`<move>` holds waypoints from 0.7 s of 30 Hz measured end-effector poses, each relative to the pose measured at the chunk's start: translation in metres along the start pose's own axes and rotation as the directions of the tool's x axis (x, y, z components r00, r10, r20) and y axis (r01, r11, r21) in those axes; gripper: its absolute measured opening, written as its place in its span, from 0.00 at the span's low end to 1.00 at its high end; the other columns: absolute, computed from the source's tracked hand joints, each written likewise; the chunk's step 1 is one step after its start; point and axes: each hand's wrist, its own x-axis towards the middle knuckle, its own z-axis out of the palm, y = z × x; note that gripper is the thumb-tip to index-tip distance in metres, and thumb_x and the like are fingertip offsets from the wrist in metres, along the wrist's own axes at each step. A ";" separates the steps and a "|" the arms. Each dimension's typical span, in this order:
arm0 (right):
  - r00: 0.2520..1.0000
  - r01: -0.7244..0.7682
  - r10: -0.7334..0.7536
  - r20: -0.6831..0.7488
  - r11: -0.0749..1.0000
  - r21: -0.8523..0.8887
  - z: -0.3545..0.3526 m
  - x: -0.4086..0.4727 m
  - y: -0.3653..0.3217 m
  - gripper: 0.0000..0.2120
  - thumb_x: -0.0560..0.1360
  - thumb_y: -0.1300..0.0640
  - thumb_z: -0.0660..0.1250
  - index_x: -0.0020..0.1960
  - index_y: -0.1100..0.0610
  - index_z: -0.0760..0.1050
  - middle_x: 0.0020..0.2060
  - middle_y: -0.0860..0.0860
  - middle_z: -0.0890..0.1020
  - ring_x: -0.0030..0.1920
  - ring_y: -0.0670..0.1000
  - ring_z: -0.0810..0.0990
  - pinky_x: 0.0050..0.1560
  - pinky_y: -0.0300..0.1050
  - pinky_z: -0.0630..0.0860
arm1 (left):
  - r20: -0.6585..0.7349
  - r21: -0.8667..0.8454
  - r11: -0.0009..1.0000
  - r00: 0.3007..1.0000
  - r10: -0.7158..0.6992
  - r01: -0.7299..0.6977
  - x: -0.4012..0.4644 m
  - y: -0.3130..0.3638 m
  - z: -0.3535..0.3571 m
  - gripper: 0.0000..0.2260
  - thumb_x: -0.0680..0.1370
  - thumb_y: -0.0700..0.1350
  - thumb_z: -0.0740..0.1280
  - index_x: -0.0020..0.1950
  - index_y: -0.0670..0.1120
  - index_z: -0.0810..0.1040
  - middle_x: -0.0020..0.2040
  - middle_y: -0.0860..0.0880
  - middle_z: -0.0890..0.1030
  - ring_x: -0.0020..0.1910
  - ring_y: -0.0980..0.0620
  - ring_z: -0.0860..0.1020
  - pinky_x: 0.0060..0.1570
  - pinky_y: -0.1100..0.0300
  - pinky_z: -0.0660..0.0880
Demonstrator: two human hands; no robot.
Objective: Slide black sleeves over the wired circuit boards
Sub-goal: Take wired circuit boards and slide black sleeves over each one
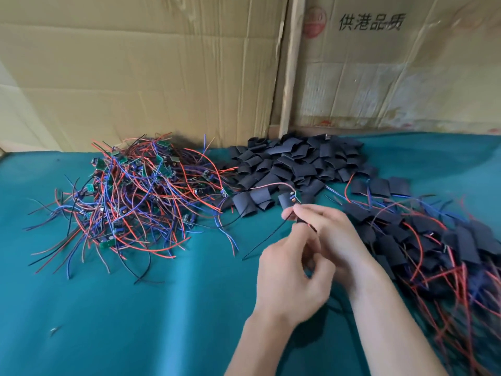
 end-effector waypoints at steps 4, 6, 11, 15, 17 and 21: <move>0.984 0.075 -0.093 0.151 0.990 0.123 -0.007 -0.001 -0.005 0.09 0.77 0.60 0.67 0.46 0.66 0.82 0.39 0.55 0.84 0.30 0.48 0.73 0.31 0.37 0.70 | -0.290 -0.194 0.966 0.930 -0.225 0.173 0.008 -0.005 -0.012 0.08 0.74 0.48 0.60 0.35 0.49 0.69 0.28 0.50 0.71 0.28 0.56 0.66 0.29 0.60 0.66; 0.964 0.058 -0.100 0.245 0.983 0.172 -0.010 -0.003 -0.007 0.09 0.73 0.58 0.68 0.40 0.63 0.83 0.39 0.57 0.84 0.28 0.48 0.72 0.27 0.35 0.67 | -0.397 -0.385 0.889 0.824 -0.403 0.250 0.014 -0.013 -0.024 0.12 0.75 0.49 0.63 0.34 0.44 0.70 0.28 0.47 0.72 0.29 0.53 0.69 0.29 0.59 0.66; 0.879 -0.063 -0.024 0.477 0.984 0.166 -0.003 -0.003 0.000 0.08 0.74 0.59 0.68 0.39 0.62 0.82 0.39 0.58 0.82 0.27 0.48 0.72 0.24 0.35 0.65 | 0.090 -0.746 0.546 0.870 -0.485 0.381 0.025 -0.025 -0.047 0.11 0.80 0.49 0.66 0.50 0.45 0.86 0.44 0.44 0.85 0.43 0.51 0.82 0.40 0.59 0.77; 0.858 -0.069 0.070 0.508 0.997 -0.021 0.007 -0.003 0.007 0.10 0.76 0.58 0.70 0.51 0.65 0.78 0.35 0.53 0.73 0.27 0.48 0.69 0.26 0.36 0.63 | 0.205 -0.799 0.437 0.871 -0.446 0.412 0.026 -0.021 -0.044 0.14 0.79 0.47 0.65 0.60 0.41 0.82 0.51 0.40 0.85 0.48 0.47 0.84 0.43 0.56 0.80; 0.878 -0.051 0.097 0.468 0.993 -0.109 0.004 -0.003 0.006 0.11 0.76 0.57 0.72 0.50 0.65 0.80 0.34 0.53 0.72 0.28 0.47 0.68 0.27 0.36 0.63 | 0.156 -0.818 0.432 0.869 -0.469 0.380 0.026 -0.024 -0.046 0.12 0.77 0.46 0.67 0.57 0.43 0.84 0.49 0.40 0.84 0.44 0.47 0.82 0.46 0.55 0.79; 0.958 0.018 0.001 0.287 0.998 -0.066 -0.003 -0.001 0.004 0.09 0.78 0.63 0.68 0.53 0.67 0.84 0.45 0.57 0.85 0.33 0.48 0.74 0.32 0.37 0.68 | 0.025 -0.810 0.501 0.871 -0.491 0.305 0.026 -0.029 -0.052 0.03 0.75 0.42 0.73 0.47 0.45 0.83 0.46 0.43 0.81 0.40 0.49 0.80 0.43 0.57 0.79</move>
